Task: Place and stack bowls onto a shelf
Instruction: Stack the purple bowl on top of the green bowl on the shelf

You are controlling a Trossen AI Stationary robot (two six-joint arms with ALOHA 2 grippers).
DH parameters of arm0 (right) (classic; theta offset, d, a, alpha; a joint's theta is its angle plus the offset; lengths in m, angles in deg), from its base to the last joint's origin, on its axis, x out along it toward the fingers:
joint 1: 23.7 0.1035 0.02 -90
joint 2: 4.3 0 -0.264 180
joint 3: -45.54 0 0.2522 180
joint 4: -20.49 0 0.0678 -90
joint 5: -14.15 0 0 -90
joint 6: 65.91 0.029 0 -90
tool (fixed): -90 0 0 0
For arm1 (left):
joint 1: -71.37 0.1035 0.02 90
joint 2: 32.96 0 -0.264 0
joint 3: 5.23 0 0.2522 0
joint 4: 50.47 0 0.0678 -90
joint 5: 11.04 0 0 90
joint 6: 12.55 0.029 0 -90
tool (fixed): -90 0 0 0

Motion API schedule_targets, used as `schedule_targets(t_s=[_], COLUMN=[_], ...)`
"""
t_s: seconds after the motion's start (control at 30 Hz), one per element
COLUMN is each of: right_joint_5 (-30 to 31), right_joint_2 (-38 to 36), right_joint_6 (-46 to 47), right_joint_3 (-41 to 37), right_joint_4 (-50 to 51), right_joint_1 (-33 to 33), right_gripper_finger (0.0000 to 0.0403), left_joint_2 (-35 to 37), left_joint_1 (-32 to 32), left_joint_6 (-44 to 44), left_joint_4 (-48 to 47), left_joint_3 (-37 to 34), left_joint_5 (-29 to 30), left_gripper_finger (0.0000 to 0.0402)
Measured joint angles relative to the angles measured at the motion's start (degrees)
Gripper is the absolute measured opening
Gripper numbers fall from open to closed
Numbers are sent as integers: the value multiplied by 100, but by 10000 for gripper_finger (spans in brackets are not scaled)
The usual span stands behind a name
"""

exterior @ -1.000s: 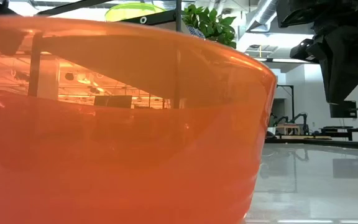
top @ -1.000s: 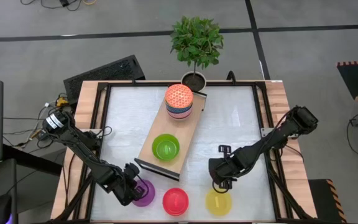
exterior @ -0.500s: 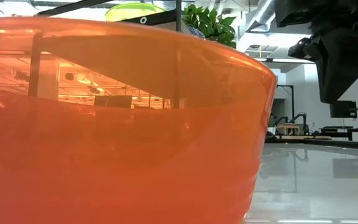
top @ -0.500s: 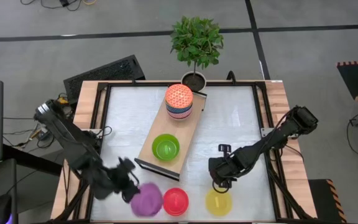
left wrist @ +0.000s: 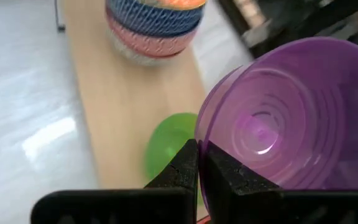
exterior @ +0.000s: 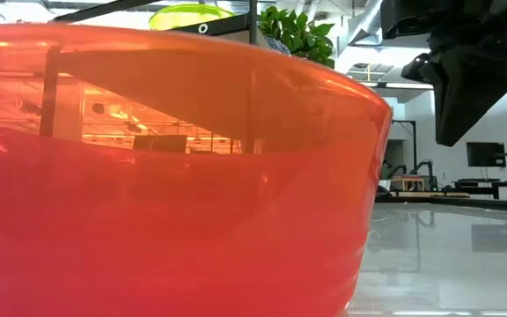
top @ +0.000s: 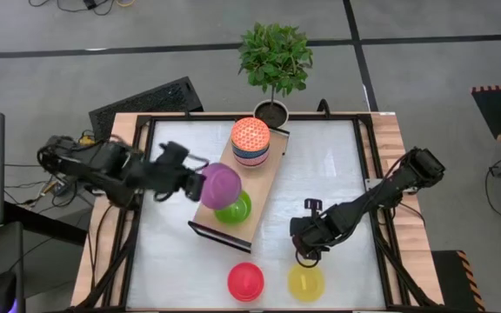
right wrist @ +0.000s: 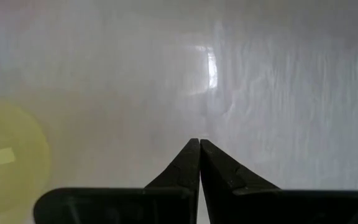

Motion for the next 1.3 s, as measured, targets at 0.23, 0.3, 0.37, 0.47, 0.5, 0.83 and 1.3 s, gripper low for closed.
schedule_targets(t_s=[0.23, 0.3, 0.37, 0.47, 0.5, 0.83, 1.3], right_joint_5=[70, 86, 93, 110, 111, 157, 178], right_joint_2=[0, -2, -2, -2, -2, -2, -2], right_joint_6=[41, 42, 44, 47, 48, 48, -2], right_joint_3=[0, 0, 0, 0, 0, 0, 0], right_joint_4=[27, 30, 29, 47, 56, 108, 84], right_joint_1=[-6, -33, -46, -77, -77, -113, -187], right_gripper_finger=[38, 38, 38, 38, 38, 38, 38], left_joint_2=[-472, -690, -915, -1152, -1189, -1220, -1406], left_joint_1=[876, 947, 993, 1034, 1038, 1174, 1248], left_joint_6=[821, 1059, 1284, 1501, 1541, 1673, 1975], left_joint_4=[-212, -228, -229, -321, -359, -662, -484], left_joint_3=[-106, -106, -106, -108, -108, -108, -104], left_joint_5=[-1426, -1689, -1902, -2108, -2126, -1942, -1973], left_gripper_finger=[0, 0, 0, 0, 0, 0, 4])
